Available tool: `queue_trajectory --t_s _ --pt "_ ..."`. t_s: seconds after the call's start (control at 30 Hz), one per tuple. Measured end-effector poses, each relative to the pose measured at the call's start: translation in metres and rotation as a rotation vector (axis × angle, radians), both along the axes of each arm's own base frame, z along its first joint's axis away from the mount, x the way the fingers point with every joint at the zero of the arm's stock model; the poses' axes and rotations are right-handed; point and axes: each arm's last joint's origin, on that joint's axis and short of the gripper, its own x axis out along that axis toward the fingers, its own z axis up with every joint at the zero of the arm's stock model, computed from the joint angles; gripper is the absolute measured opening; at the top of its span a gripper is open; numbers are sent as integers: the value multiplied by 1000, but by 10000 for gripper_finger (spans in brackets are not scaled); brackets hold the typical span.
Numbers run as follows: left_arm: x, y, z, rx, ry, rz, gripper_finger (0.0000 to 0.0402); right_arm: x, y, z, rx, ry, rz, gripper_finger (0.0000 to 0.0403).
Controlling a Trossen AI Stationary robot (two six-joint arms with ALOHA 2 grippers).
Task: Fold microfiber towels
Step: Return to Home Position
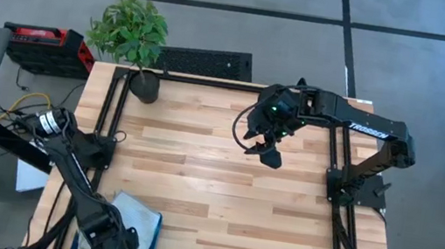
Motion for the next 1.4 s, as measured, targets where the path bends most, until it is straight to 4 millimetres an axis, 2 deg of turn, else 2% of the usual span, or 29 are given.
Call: queue_trajectory --t_s 0.17,0.33,0.53,0.7,0.8,0.87,1.0,1.13,1.27,1.4 --pt "-1 9 17 -25 -47 14 116 -12 1 5 8 13 18 249" --pt "-9 39 52 23 -161 122 116 -34 1 19 17 7 -2 249" --pt "-24 101 100 172 -450 339 116 -78 4 44 49 -50 -58 249" --pt "-34 155 136 333 -815 430 116 -116 7 66 11 -162 -128 246" --pt "-44 187 154 541 -1035 438 114 -136 7 77 -46 -243 -190 224" --pt "-52 205 162 657 -1113 426 105 -150 7 82 -70 -278 -225 195" --pt "-69 232 172 795 -1164 368 61 -175 8 90 -101 -342 -287 106" --pt "-86 249 174 891 -1179 328 8 -192 9 86 -114 -405 -308 18" --pt "-104 261 164 907 -1203 362 3 -207 9 73 -80 -515 -354 23" --pt "-114 264 152 827 -1329 419 1 -216 12 53 -29 -673 -353 23"
